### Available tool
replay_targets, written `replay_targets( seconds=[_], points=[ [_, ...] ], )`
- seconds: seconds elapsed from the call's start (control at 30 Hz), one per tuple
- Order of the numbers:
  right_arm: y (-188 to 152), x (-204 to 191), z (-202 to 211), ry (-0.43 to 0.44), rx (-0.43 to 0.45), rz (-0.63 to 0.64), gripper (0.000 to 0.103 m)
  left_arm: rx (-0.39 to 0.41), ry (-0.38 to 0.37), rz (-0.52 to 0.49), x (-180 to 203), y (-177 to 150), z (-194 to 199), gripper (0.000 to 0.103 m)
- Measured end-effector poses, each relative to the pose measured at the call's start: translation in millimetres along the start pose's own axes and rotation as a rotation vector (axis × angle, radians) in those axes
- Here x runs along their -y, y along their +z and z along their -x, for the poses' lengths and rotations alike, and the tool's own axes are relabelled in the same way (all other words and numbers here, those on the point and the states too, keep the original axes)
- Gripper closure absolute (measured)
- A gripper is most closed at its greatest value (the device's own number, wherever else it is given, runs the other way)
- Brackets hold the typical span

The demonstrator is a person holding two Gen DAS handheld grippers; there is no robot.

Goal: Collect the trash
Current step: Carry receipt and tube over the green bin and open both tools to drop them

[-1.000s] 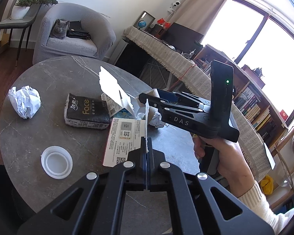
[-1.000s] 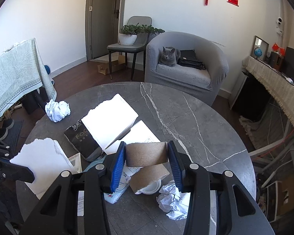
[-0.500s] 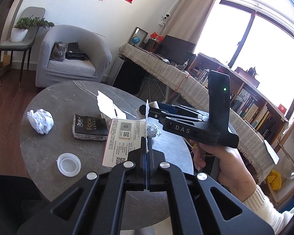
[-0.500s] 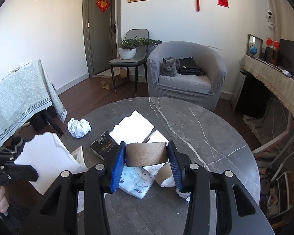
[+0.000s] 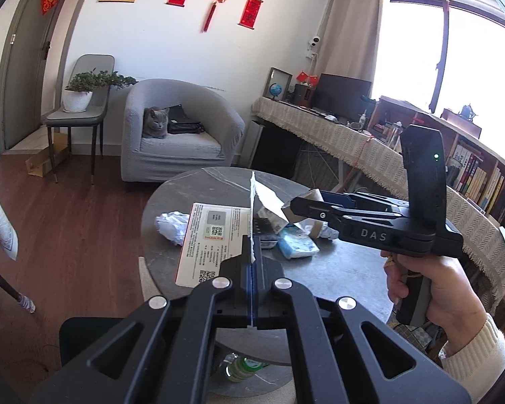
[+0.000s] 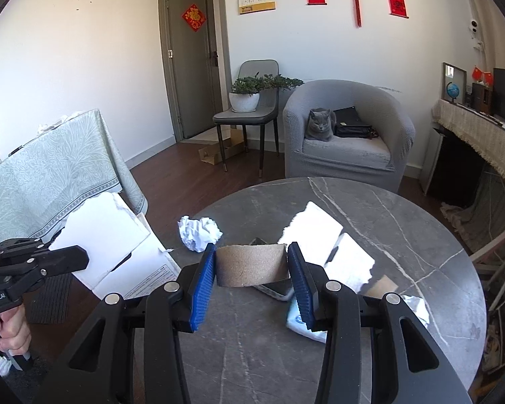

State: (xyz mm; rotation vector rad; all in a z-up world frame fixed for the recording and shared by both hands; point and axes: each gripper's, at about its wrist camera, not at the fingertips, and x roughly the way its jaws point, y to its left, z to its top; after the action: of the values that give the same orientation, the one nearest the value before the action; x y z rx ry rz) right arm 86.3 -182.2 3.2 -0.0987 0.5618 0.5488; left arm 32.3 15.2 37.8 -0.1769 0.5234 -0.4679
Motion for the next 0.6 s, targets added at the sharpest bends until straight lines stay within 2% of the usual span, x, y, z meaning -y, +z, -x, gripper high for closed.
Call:
replay_targets(
  seconds=[0.2,0.3,0.6],
  points=[
    [10,-41,-25,0.077,0.003,-0.001,0.06,0.01,0.097,0.038,-48,0,23,0.102],
    [12,-64,-38,0.103,-0.014,0.021,0.06,-0.023,0.159,0.06,-74,-9,28,0.102],
    [11,-124,-75,0.184,-0.072,0.057,0.06,-0.135,0.276,0.117,-141,-42,42,0.102]
  ],
)
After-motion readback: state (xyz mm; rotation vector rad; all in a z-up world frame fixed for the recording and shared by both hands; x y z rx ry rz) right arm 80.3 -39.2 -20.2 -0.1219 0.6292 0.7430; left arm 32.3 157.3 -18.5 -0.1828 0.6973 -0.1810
